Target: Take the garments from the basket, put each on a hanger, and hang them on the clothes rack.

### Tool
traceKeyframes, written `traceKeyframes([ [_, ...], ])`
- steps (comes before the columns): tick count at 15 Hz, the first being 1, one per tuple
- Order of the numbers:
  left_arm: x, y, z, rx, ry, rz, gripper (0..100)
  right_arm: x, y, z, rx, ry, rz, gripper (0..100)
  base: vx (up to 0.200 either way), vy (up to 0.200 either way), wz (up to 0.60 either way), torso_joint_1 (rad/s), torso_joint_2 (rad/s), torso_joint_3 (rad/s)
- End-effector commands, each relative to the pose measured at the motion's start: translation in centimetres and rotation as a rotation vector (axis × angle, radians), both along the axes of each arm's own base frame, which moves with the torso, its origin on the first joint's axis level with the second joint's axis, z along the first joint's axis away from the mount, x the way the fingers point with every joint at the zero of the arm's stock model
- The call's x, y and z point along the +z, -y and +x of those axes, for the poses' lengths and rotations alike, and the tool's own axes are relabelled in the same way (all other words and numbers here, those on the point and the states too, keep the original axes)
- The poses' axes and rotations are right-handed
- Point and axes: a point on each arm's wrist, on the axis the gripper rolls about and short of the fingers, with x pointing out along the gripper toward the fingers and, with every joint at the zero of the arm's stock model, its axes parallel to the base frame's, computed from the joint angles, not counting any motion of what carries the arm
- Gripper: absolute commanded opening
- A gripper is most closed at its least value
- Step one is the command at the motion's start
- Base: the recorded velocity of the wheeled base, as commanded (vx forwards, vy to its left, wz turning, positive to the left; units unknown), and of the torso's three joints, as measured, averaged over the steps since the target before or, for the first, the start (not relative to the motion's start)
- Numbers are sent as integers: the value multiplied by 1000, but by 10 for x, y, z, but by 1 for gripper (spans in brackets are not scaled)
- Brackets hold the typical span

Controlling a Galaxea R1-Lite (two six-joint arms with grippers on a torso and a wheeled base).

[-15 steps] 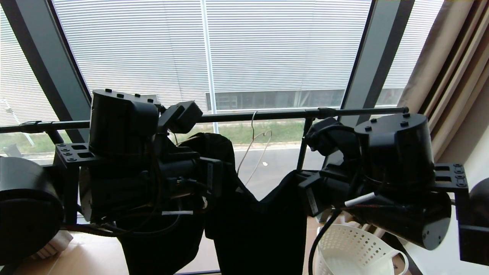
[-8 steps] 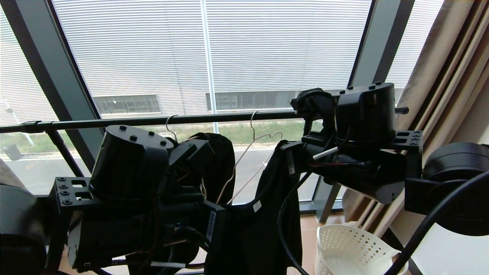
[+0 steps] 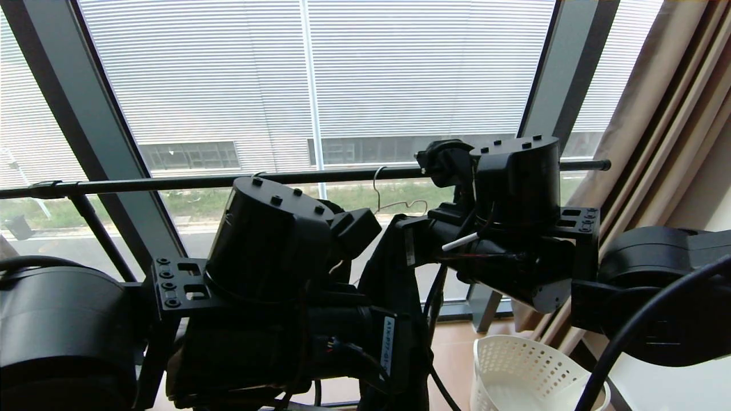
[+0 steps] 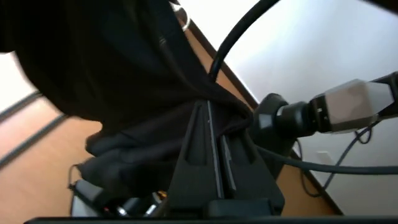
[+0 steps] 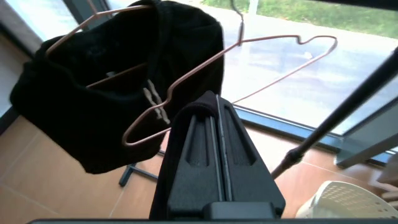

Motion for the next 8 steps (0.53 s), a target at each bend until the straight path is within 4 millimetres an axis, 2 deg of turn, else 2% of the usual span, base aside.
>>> traceKeyframes([
  [1, -3, 8, 2, -4, -15, 2, 0, -1, -1, 0, 3, -1, -1, 0, 0, 0, 0, 0, 0, 0],
  [5, -8, 5, -2, -1, -26, 20, 0, 3, 4, 2, -11, 7, 8, 0, 0, 0, 0, 0, 0, 0],
  [6, -7, -2, -3, 12, -21, 22, 0, 7, 14, 9, -47, 15, 13, 0, 0, 0, 0, 0, 0, 0],
  [8, -5, -18, 0, 70, 13, 37, 0, 18, 32, 9, -87, 29, 24, 0, 0, 0, 0, 0, 0, 0],
])
